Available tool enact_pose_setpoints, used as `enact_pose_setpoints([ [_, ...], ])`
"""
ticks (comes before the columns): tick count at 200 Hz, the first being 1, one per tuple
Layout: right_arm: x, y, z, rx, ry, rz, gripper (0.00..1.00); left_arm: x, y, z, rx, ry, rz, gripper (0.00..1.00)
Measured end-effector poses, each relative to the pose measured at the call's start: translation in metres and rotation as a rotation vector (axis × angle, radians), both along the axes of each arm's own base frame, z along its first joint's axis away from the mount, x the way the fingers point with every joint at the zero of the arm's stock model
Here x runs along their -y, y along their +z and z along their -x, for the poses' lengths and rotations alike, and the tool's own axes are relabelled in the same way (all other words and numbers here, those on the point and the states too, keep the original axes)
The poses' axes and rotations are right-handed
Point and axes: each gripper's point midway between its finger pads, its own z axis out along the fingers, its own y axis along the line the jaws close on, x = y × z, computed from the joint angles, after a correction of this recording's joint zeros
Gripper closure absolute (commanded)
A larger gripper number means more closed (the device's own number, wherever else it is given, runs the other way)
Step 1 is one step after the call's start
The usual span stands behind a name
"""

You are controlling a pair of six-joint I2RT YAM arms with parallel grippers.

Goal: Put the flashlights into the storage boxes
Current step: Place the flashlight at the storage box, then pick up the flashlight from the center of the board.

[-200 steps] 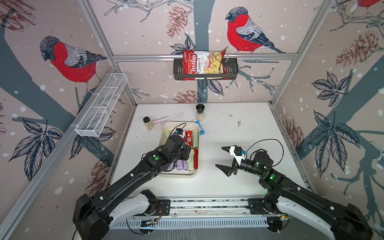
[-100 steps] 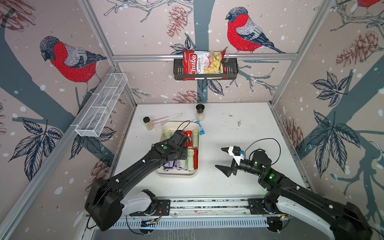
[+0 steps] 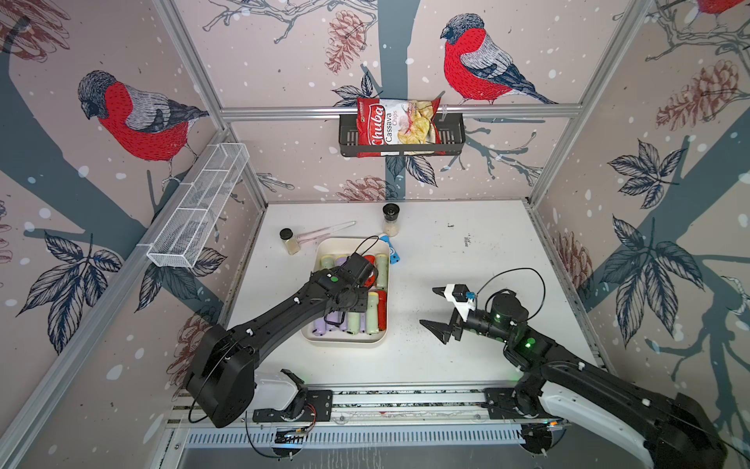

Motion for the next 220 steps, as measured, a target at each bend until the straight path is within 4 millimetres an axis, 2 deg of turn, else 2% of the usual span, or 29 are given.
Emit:
enact_pose_setpoints([
  [7, 0.000, -0.001, -0.001, -0.003, -0.005, 0.004, 0.00, 0.000, 0.003, -0.002, 0.011, 0.003, 0.002, 0.43],
  [18, 0.001, -0.002, -0.003, -0.003, -0.019, 0.007, 0.00, -0.001, 0.009, -0.004, 0.035, 0.009, 0.004, 0.31],
  [22, 0.002, -0.001, -0.004, -0.003, -0.024, 0.007, 0.00, -0.002, 0.011, -0.005, 0.042, 0.011, 0.005, 0.24],
  [23, 0.002, -0.001, -0.004, -0.003, -0.025, 0.007, 0.00, -0.002, 0.012, -0.005, 0.044, 0.011, 0.006, 0.21],
  [25, 0.002, -0.001, -0.004, -0.004, -0.027, 0.007, 0.01, -0.002, 0.013, -0.005, 0.048, 0.011, 0.007, 0.07],
  [29, 0.002, -0.001, -0.005, -0.006, -0.031, 0.007, 0.00, -0.002, 0.015, -0.005, 0.055, 0.012, 0.010, 0.04],
  [57, 0.003, 0.001, -0.018, -0.040, -0.099, 0.002, 0.00, -0.006, 0.032, -0.008, 0.115, 0.040, 0.030, 0.03],
  [94, 0.002, 0.004, -0.045, -0.120, -0.218, 0.001, 0.00, -0.011, 0.057, -0.013, 0.221, 0.043, 0.060, 0.03],
  [142, 0.002, -0.020, -0.092, -0.328, -0.424, 0.012, 0.00, -0.026, 0.083, -0.011, 0.389, 0.062, 0.106, 0.04],
  [171, 0.000, -0.039, -0.124, -0.430, -0.539, 0.022, 0.00, -0.032, 0.084, -0.010, 0.443, 0.062, 0.102, 0.03],
  [197, -0.020, -0.053, -0.143, -0.470, -0.540, 0.071, 0.16, -0.038, 0.081, -0.013, 0.456, 0.081, 0.084, 0.04],
  [220, -0.043, -0.068, -0.162, -0.516, -0.507, 0.120, 0.20, -0.045, 0.076, -0.017, 0.461, 0.111, 0.092, 0.04],
])
